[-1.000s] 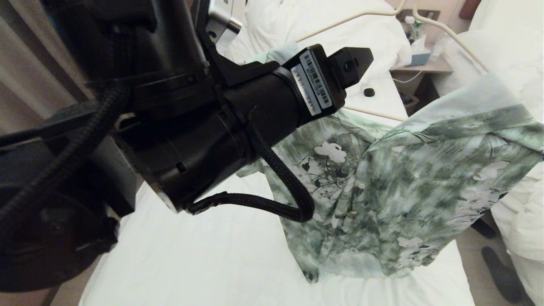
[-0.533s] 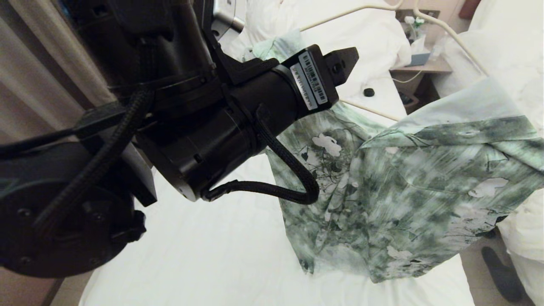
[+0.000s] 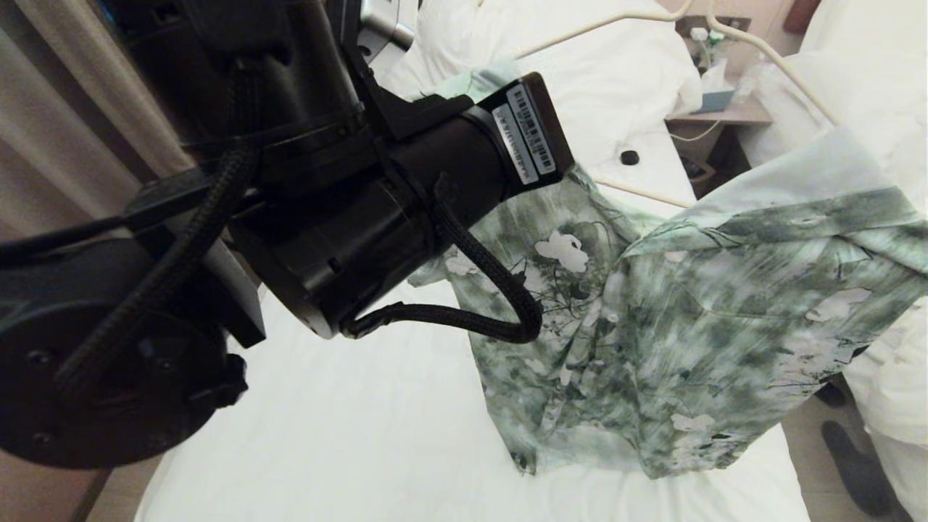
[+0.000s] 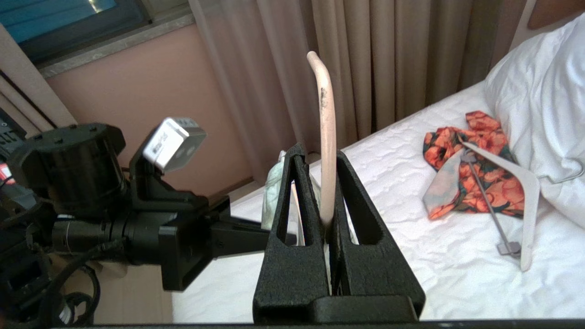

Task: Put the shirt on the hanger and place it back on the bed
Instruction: Take the clothes hanger out of the clothes

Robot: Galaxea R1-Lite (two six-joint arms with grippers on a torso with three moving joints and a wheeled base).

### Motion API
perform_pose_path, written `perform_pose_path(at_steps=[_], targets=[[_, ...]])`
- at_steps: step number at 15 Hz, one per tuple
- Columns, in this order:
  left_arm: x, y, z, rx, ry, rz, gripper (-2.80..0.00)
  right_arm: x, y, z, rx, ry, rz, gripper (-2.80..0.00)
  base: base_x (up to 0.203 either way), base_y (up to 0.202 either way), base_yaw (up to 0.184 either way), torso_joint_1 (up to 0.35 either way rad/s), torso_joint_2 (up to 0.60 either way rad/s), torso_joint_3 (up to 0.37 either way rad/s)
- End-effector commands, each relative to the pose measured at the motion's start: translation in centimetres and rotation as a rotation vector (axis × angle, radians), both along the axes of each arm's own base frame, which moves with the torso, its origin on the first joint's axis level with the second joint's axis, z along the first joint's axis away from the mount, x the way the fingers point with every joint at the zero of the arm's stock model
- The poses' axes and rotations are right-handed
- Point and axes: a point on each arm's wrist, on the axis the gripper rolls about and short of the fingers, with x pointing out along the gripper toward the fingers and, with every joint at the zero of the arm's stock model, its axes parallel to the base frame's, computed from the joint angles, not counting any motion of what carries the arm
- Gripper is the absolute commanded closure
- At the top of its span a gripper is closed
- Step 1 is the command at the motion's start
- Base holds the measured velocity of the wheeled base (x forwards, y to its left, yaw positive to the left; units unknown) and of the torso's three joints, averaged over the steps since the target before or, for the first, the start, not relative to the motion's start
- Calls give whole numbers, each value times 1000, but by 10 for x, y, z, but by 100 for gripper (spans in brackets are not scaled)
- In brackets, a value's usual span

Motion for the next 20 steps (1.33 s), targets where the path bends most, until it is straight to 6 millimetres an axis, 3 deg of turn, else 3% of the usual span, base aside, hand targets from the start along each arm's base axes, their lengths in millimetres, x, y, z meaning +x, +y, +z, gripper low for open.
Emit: perform_pose_path(at_steps=[1,8,14,20], targets=[[3,5,6,-21,-13,19,0,-1,0,0,-2,3,4,0,0,0,0,0,0,0],[8,47,31,-85,-61,120,0,-13,-6,1,-4,48,9,0,0,0,0,0,0,0],[5,51,24,-69,-46,124,0,-18,-9,4,8,54,11,0,0,0,0,0,0,0],[34,84,31,-81,-69,274,0,-22,-10,3,2,79,13,0,0,0,0,0,0,0]])
